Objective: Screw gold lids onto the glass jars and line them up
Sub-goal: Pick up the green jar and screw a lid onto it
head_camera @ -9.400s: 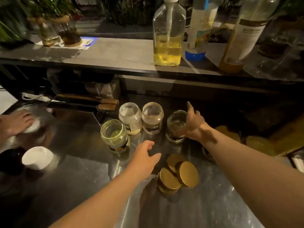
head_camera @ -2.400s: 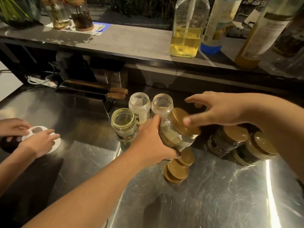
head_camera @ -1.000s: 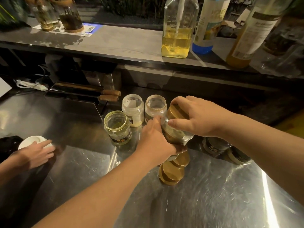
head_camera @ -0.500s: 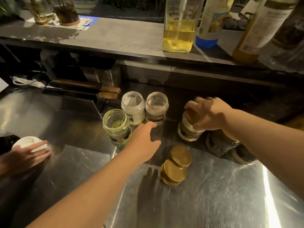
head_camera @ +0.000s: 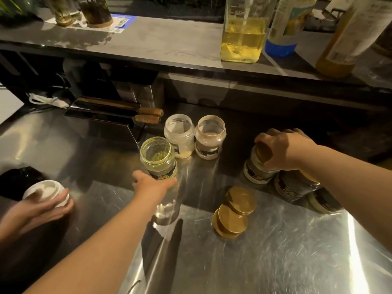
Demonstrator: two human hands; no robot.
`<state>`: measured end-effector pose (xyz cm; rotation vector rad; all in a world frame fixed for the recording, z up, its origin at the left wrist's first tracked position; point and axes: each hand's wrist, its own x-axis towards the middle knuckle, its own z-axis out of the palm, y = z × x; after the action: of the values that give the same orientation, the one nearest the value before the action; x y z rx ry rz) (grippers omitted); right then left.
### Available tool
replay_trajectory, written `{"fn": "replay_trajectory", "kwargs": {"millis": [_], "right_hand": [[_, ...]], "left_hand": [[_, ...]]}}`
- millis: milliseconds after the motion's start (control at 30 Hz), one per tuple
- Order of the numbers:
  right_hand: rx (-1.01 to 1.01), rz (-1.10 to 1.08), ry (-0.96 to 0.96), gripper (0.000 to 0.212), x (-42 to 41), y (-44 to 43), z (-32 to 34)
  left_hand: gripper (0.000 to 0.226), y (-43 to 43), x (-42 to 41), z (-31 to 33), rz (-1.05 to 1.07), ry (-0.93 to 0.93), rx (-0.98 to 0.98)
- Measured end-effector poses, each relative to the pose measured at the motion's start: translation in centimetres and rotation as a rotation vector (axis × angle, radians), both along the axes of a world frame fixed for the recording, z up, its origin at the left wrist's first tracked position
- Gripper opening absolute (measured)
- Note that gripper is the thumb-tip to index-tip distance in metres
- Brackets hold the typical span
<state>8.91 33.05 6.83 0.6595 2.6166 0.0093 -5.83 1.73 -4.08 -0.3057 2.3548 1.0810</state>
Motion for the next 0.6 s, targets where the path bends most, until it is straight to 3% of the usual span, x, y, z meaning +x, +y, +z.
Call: {"fn": "replay_trajectory", "kwargs": {"millis": [100, 200, 267, 333, 500, 600], "right_hand": [[0.056, 0.026, -0.016, 0.087, 0.1, -0.6, 0.0], [0.157, 0.138, 0.009, 0.090, 0.1, -2.9, -0.2], [0.154, 0.324, 0.119, 0.075, 0.7, -5.1, -1.1], [0.027, 0.372, 0.181, 0.060, 1.3, -6.8, -3.0], [-0.242, -0.185, -0.156, 0.097, 1.9, -8.4, -10.7], [-0.369, -0.386, -0.160, 0.109, 2.1, -8.5, -13.7]], "left_hand": [[0.147, -0.5, -1.6, -0.2, 0.026, 0.117, 0.050], [0.152, -0.6, -2.5, -0.7, 0.008, 0.188, 0.147], [0.149, -0.5, -2.7, -1.2, 0.004, 0.200, 0.203], [0.146, -0.6, -2.8, -1.5, 0.015, 0.189, 0.245], [0.121, -1.1, -2.7, -2.0, -0.050, 0.230, 0.285], [0.105, -1.7, -2.4, -1.9, -0.115, 0.244, 0.297]]}}
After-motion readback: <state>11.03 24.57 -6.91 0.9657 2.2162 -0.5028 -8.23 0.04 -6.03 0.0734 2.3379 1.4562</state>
